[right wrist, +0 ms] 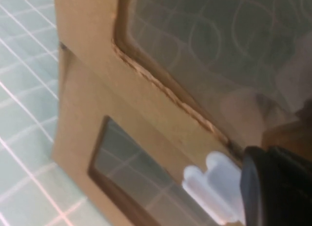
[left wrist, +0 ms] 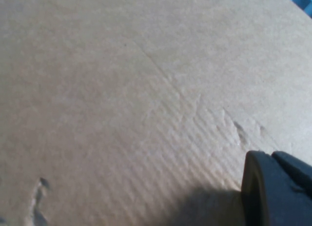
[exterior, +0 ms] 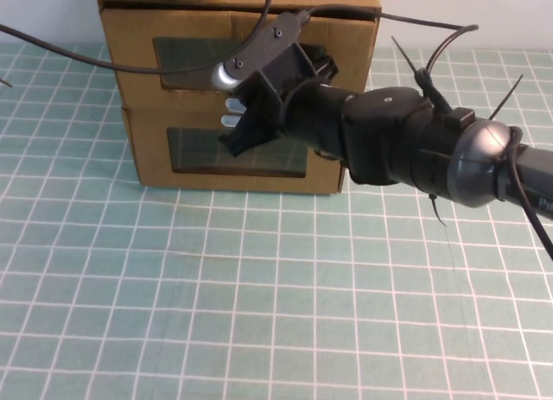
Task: Close the shoe box
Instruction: Close the shoe box with your right arm
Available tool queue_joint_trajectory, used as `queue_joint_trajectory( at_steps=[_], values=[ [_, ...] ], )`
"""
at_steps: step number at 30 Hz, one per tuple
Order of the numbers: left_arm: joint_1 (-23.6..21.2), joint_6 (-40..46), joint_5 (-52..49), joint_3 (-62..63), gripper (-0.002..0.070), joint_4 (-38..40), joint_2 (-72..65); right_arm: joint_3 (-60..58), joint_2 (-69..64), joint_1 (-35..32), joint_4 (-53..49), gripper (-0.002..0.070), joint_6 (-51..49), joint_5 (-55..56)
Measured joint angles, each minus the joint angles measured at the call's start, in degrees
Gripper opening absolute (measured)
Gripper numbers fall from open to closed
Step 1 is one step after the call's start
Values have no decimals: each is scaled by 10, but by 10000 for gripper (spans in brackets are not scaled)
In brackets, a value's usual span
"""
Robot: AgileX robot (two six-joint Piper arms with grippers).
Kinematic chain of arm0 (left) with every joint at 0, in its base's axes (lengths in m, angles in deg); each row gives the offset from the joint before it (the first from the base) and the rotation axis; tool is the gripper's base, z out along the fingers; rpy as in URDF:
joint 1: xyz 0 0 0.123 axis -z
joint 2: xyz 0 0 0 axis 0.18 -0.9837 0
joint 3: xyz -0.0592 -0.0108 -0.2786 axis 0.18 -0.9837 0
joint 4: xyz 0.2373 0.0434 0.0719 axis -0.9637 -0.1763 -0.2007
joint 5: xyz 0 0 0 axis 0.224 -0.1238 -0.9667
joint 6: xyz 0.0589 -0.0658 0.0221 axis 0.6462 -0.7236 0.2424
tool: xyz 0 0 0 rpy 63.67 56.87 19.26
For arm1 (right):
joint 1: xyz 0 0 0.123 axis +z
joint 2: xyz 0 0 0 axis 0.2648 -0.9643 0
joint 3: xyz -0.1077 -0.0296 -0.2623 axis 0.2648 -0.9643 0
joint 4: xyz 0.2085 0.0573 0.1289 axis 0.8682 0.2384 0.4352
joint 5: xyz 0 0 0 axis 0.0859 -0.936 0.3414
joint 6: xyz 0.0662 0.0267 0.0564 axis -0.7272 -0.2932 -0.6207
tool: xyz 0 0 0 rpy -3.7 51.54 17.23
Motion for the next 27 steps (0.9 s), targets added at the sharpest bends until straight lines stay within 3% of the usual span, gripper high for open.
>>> queue_joint_trajectory(
  at_steps=[13, 27],
  values=[
    [0, 0, 0, 0, -5, -2, 0, -33, 23, -1, 34, -14, 1, -79],
    [0, 0, 2, 0, -5, -6, 0, -7, -16, -2, 38, -14, 3, -31]
  ],
)
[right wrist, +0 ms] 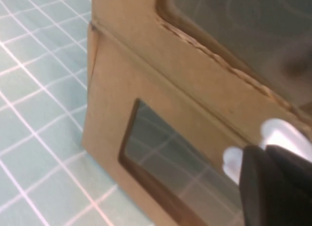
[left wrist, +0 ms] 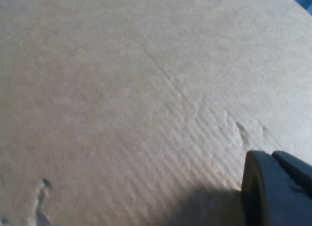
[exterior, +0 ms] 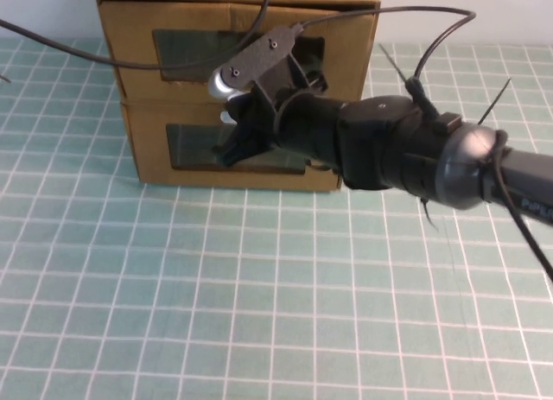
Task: Close the shoe box
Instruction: Close the shoe box with your right arm
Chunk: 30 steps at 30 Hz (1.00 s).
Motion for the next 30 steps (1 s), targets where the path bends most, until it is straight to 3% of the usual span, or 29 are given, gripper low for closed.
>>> queue_joint_trajectory(
  at_steps=[11, 16, 19, 22, 30],
  values=[
    [0, 0, 2, 0, -5, -10, 9, 10, 2, -7, 13, -14, 13, -26],
    [-18, -11, 1, -1, -5, -27, 42, -28, 60, -14, -82, -14, 16, -87],
    [-33, -13, -3, -1, -5, -28, 79, -36, 99, -14, -220, -14, -12, -158],
    [-43, -19, -16, -1, -5, -28, 116, -39, 136, -13, -415, -14, -115, -200],
    [-47, -36, -87, -6, -5, -36, 203, -11, 209, -21, -1016, -14, -673, -384]
  ],
)
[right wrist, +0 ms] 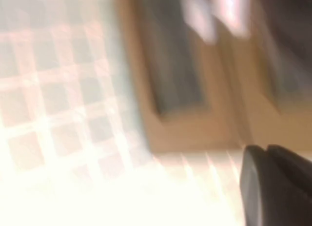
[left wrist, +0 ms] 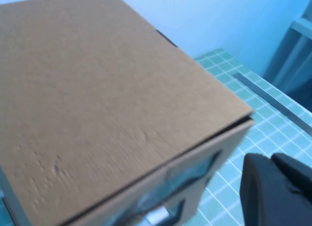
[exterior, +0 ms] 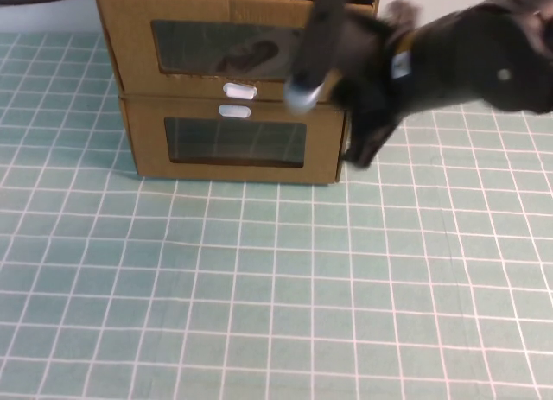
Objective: Close the shoe box
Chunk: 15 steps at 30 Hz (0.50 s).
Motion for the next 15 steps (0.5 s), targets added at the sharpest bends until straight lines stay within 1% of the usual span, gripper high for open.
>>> queue_joint_trajectory(
  at_steps=[1, 3, 6, 8, 10, 12, 15],
  values=[
    [0, -2, -7, -7, -5, -1, 14, 3, 7, -7, -47, -14, -59, -12],
    [0, -10, -16, -29, -5, -2, 45, 5, 32, -33, -96, -14, -182, -27],
    [0, -20, -17, -81, -5, -5, 98, -2, 94, -82, -108, -14, -310, -24],
    [0, -24, -12, -127, -5, -6, 138, -18, 145, -118, -89, -14, -354, 0],
    [0, -26, 0, -191, -5, -6, 188, -51, 209, -149, -48, -14, -379, 48],
    [0, -26, 19, -267, -5, -6, 244, -97, 272, -166, -13, -14, -388, 100],
    [0, -19, 52, -381, -5, -6, 328, -199, 370, -173, 12, -14, -388, 172]
  ],
)
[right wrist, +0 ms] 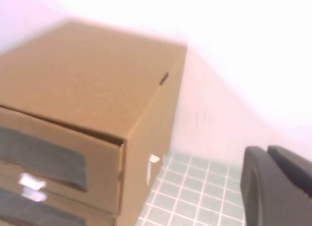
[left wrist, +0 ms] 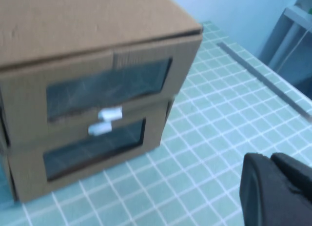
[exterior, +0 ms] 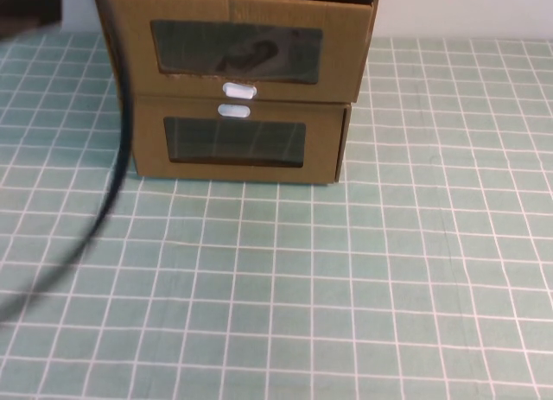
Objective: Close the shoe box
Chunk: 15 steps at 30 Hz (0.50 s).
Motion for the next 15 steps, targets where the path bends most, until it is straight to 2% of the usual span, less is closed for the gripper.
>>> queue_joint_trajectory(
  at_steps=[7, 12, 15],
  values=[
    [0, 16, 53, -234, -5, 0, 207, -240, 211, 0, 4, -14, 0, 90],
    [0, 17, 88, -350, -5, 0, 329, -351, 321, 0, 4, -14, 0, 79],
    [0, 17, 147, -403, -5, -18, 377, -388, 371, 0, -6, -14, 0, 64]
  ],
)
